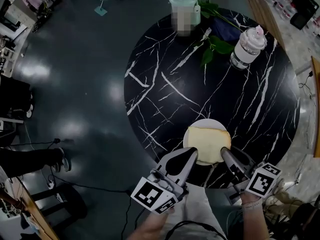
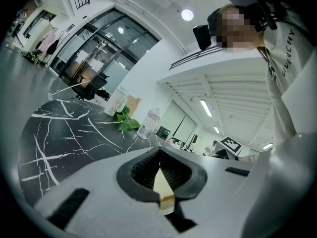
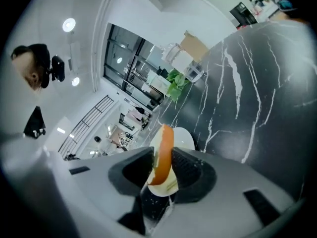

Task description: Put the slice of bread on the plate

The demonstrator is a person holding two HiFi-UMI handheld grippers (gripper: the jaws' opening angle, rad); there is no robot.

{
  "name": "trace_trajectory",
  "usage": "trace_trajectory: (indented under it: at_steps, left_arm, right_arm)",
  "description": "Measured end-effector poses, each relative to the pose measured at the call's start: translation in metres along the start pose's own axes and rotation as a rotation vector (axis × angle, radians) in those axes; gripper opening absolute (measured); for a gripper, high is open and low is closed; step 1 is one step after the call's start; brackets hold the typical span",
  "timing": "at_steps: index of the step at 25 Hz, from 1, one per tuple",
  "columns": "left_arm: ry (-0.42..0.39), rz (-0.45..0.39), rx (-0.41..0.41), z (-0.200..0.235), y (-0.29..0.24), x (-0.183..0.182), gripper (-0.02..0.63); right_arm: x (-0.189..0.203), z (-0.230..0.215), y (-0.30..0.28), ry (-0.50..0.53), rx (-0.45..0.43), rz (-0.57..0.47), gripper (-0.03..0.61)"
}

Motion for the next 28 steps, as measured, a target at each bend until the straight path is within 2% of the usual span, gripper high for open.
trace_trajectory:
  at_steps: [4,7,16,20,28]
  left_arm:
    - [0.005,-0.004,0.006,-0.0014,0.0004,-0.0002,0.008]
    - [0.012,-0.006,0.008,-0.0017,0.0005,0.0008,0.008]
    - [0.02,-0.007,0.006,0.0004,-0.0011,0.0031,0.008]
    - [0.017,-0.008,0.005,0.0008,-0.0018,0.0031,0.008]
    - [0.016,-0.01,-0.004,0.0001,-0.0016,0.0015,0.008]
  right_arm:
    - [-0.0012,0.0047,-0.0026,0.147,0.055,0.052,0.098]
    - [0.001,0.0052,-0.0039,0.22,0.088,0.076,0.106]
    - [0.0051,0.0016,-0.001,0.276,0.137,0.09,0.13]
    - [0.0048,0.0026,-0.0023,0.332,0.146,0.098,0.138]
    - [-0.0042,0.0115,-0.0003,0.444,0.154,0.043,0.203]
Point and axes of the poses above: the fingertips, and each gripper's own axes: y backward along the fingers, z to its left, x out of its underside, the point moved 7 cm from there along y, backward along the fingers, and after that the axes turned 10 degrees about -x, right-handed, at the moved point
